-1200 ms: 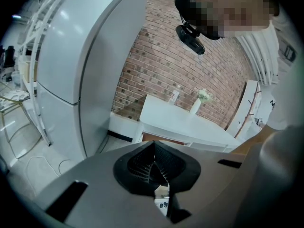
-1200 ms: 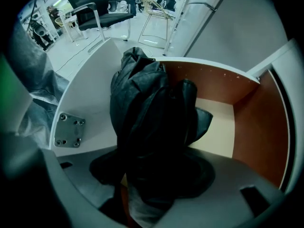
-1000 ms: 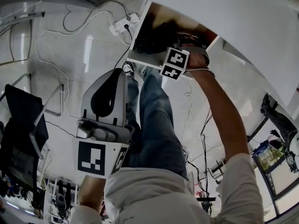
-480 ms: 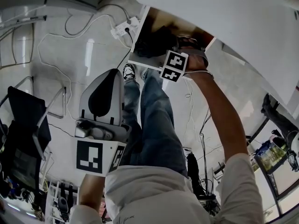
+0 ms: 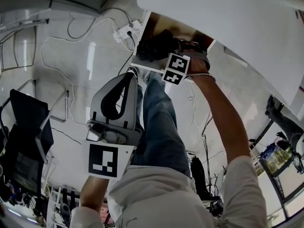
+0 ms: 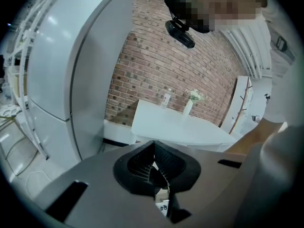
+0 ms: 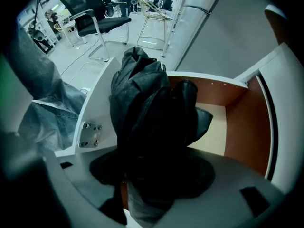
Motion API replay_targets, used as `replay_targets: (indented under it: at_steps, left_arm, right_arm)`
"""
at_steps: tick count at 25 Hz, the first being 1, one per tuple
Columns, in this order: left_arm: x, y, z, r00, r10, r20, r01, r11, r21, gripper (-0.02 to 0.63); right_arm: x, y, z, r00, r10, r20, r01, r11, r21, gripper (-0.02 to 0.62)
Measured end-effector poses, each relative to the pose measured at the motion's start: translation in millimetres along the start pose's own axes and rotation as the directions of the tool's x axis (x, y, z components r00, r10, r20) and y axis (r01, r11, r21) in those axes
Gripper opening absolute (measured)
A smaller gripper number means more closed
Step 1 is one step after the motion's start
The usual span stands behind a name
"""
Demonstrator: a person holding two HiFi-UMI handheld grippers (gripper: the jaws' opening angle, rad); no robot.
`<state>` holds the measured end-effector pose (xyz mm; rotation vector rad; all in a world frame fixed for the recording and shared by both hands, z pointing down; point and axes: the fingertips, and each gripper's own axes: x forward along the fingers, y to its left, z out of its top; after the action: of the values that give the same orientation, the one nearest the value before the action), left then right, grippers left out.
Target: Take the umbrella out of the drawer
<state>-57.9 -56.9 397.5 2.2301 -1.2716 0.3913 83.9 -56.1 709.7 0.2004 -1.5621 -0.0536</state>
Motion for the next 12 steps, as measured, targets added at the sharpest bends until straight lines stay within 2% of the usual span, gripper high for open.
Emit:
replay_targets:
  at_steps: [4, 12]
  left_arm:
    - [-1, -1, 4, 1.0, 0.002, 0.0, -0.002, 1.0, -0.029, 0.018]
    - [-6, 10, 17, 1.0, 0.019, 0.021, -0.019, 0.999, -0.036, 0.018]
  right_arm:
    - [-8, -1, 2, 1.0, 0.004, 0.003, -0.004, 0.999, 0.034, 0.281]
    - [-20, -3, -7, 1.0, 0.007, 0.006, -0.007, 0.996, 0.092, 0.281]
